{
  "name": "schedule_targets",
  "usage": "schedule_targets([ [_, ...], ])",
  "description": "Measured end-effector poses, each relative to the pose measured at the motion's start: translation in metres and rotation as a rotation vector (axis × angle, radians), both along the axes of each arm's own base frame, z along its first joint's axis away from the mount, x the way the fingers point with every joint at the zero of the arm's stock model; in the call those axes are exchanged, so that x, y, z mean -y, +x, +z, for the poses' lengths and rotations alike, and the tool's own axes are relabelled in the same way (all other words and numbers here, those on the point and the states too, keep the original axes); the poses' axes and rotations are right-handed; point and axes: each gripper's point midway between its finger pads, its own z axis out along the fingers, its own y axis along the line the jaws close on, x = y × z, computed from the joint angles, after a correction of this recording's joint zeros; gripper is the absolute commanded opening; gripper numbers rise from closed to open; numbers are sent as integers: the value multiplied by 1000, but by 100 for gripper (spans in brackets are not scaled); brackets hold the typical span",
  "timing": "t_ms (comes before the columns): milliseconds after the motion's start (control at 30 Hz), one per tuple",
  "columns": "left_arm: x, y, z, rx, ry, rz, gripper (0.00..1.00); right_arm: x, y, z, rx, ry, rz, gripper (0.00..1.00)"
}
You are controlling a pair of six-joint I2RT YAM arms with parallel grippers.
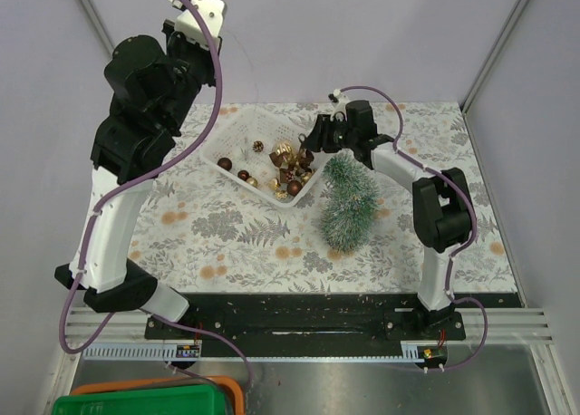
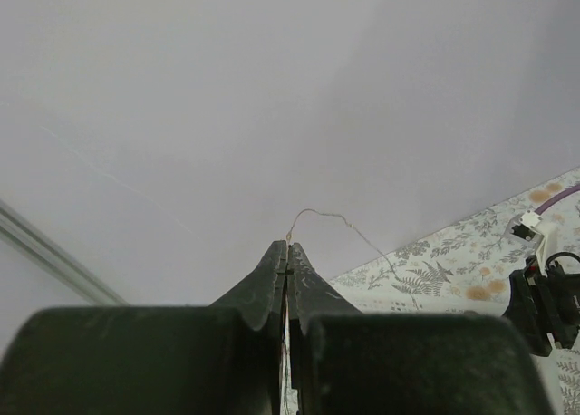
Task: Decorate the small christmas tree
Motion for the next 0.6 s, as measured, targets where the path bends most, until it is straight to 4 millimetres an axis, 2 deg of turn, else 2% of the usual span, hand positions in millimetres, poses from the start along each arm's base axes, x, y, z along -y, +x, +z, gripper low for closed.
schedule_targets([
  [133,-4,-8,-3,-6,11,-8,0,10,-2,4,10,-51,-32,68],
  [233,-1,-10,-7,-19,22,-26,0,18,-5,33,56,-75,-50,74],
  [300,1,-10,-9,-23,26,-39,0,21,-4,64,118,-72,-58,75],
  [433,7,-11,-14,-39,34,-69,0,22,-10,151,292,-18,-46,77],
  [500,11,-11,-18,-50,40,-87,0,20,-19,197,386,26,-15,78],
  [600,17,-13,-22,-60,47,-112,0,16,-35,243,487,76,47,77],
])
